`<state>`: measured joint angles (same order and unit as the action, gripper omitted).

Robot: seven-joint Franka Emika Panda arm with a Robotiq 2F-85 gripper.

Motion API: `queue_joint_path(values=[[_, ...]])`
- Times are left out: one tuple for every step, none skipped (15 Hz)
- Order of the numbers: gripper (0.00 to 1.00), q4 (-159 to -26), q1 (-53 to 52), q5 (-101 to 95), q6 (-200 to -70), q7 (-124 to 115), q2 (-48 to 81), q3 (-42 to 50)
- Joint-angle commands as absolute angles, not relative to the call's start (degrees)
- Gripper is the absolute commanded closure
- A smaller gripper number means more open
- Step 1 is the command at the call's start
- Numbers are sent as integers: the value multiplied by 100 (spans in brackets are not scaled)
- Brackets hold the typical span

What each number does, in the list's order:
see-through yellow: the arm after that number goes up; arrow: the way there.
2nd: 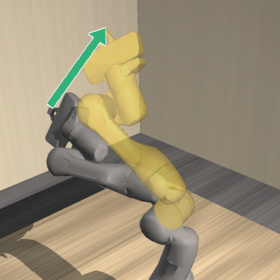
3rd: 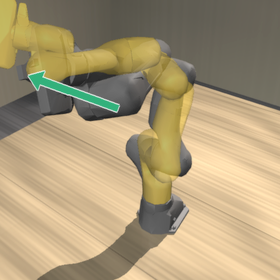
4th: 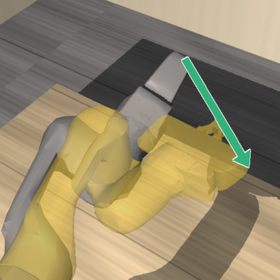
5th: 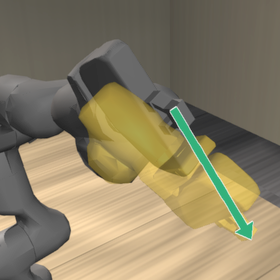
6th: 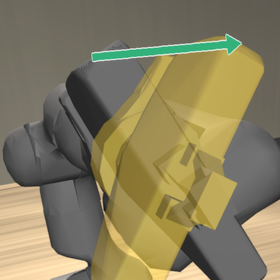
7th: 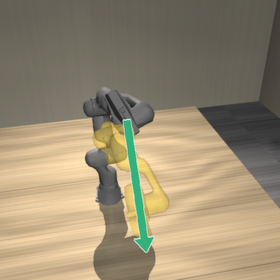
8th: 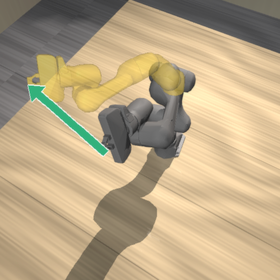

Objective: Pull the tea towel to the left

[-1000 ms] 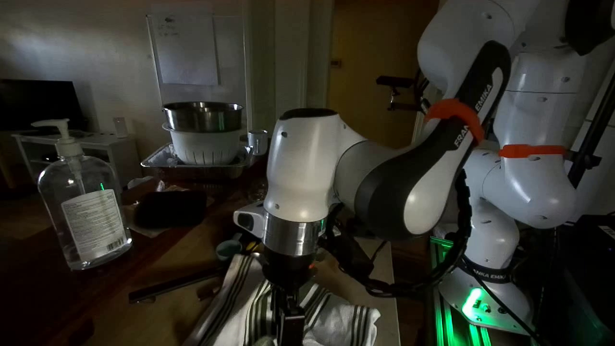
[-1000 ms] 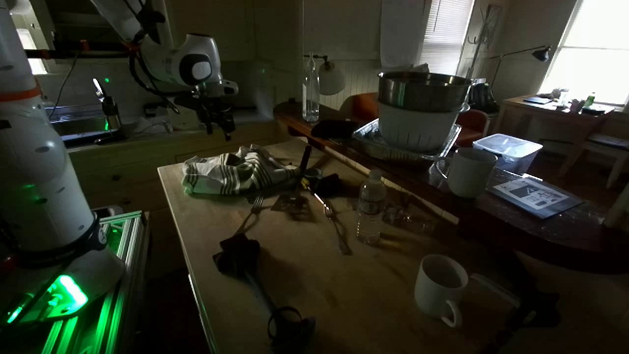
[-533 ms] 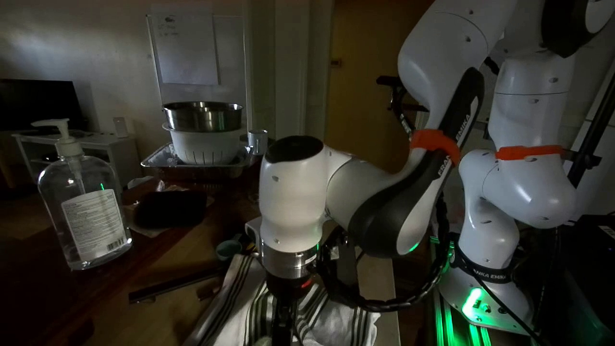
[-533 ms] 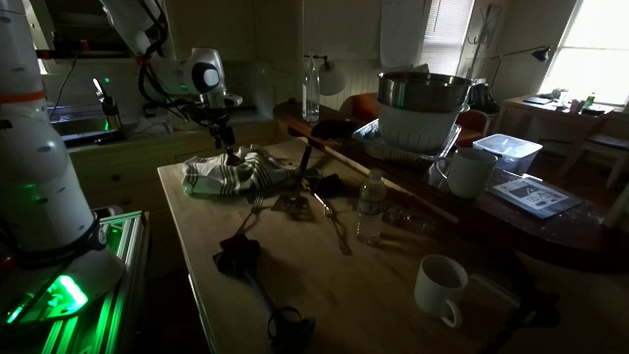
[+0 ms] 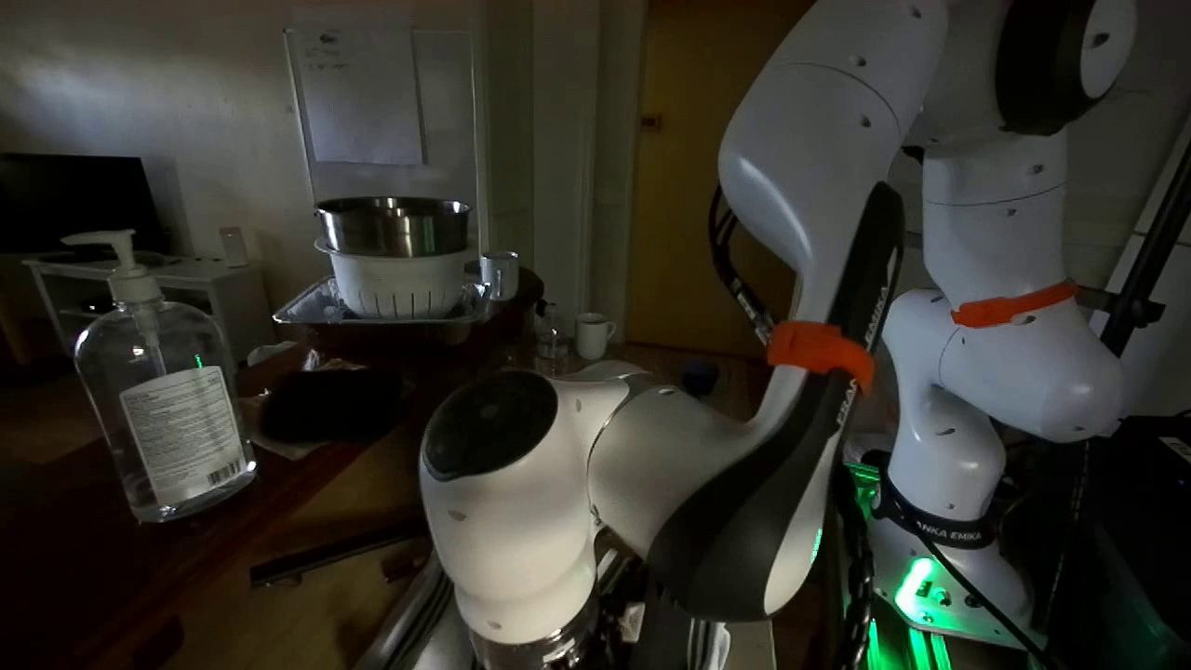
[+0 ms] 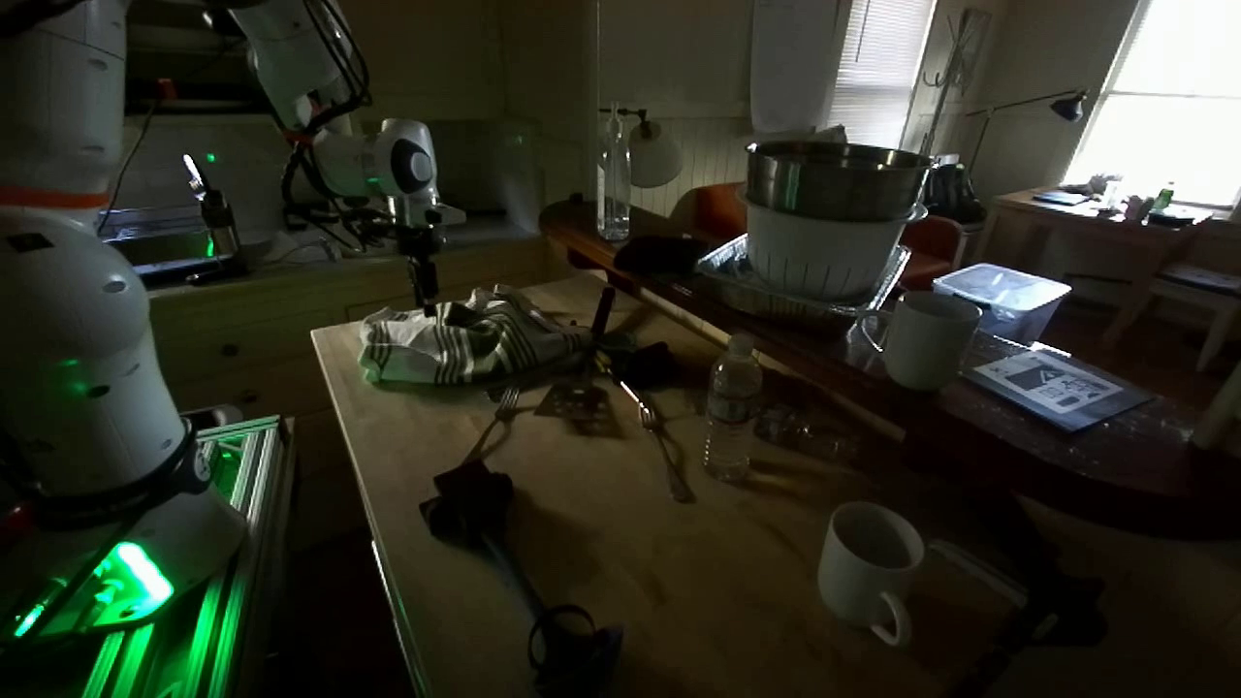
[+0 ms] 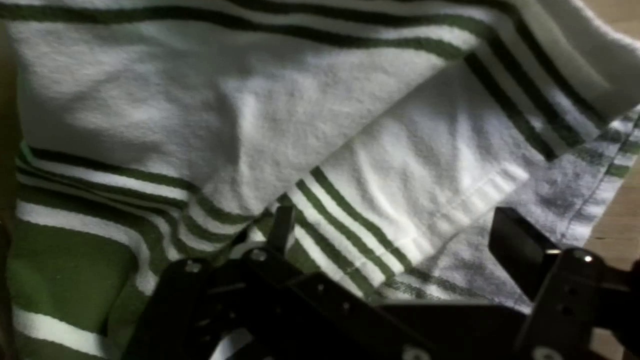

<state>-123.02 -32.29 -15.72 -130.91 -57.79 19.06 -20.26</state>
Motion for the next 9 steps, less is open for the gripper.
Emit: queue_joint_path(values=[[0,-11717,-3588,-1949,-13056,-6293,2370,-1656],[0,-11631,-3668,-2024,-13071,-6401,2402,-1553],[0,-11559,-3711,-2012,-13032,-6438,2409,-1487],[0,-11498,-3759,-2037,-12979,-6518,2411,-1406],[0,-11444,-3791,-2016,-12907,-6561,2406,-1352],[0,-11411,-3824,-1992,-12815,-6631,2395,-1299],[0,-11384,-3850,-1957,-12688,-6685,2376,-1266],[0,-11359,-3872,-1948,-12543,-6755,2362,-1244],[0,-11336,-3871,-1917,-12422,-6776,2356,-1246]])
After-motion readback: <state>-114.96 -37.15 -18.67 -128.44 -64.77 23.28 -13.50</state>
